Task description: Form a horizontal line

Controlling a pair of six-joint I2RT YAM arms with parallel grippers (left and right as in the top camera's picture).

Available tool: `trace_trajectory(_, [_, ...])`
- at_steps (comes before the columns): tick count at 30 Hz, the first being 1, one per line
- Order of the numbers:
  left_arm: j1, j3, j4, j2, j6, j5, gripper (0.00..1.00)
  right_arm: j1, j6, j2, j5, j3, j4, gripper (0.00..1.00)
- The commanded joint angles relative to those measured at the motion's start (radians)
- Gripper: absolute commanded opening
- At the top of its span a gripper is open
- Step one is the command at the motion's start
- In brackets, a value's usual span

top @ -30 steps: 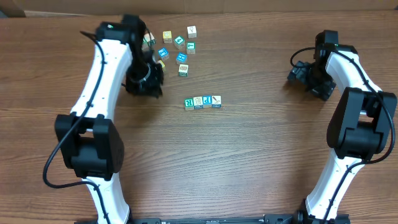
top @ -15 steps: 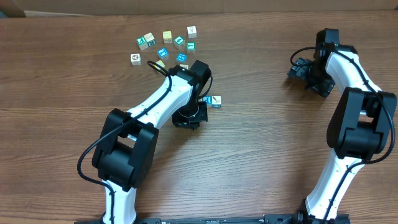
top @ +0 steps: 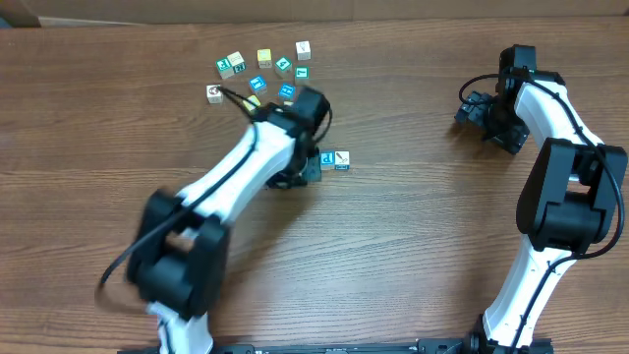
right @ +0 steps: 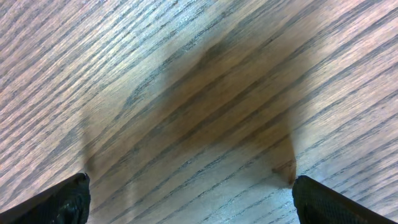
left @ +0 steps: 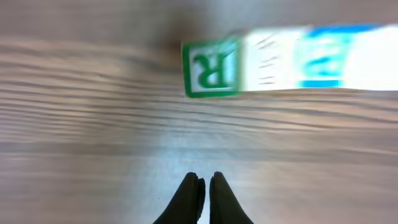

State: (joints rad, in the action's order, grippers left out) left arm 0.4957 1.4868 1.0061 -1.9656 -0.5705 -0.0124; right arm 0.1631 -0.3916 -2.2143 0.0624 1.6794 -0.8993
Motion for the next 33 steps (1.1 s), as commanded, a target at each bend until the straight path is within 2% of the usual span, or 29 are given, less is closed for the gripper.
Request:
trace_trajectory(1, [0.030,-0.013,0.002,0.252,-0.013,-0.115,0.04,0.003,-0.001,0.039,0.003,0.020,0.005,1.00])
trace_trajectory(4, [0.079,-0.152,-0.095,0.287,-0.090,-0.234,0.04,0.003,-0.001,0.039,0.003,0.020,0.005,1.00])
trace_trajectory(8, [0.080,-0.354,-0.338,0.254,-0.111,-0.113,0.04,0.003,-0.001,0.039,0.003,0.020,0.005,1.00])
trace_trajectory(15, [0.034,-0.369,-0.394,0.232,-0.071,-0.124,0.04,0.003,-0.001,0.039,0.003,0.020,0.005,1.00])
trace_trajectory(24, [-0.013,-0.365,-0.472,0.144,0.017,0.032,0.04,0.003,-0.001,0.039,0.003,0.020,0.005,1.00])
trace_trajectory(33, [-0.013,-0.364,-0.541,0.089,0.017,0.032,0.04,0.003,-0.001,0.039,0.003,0.020,0.005,1.00])
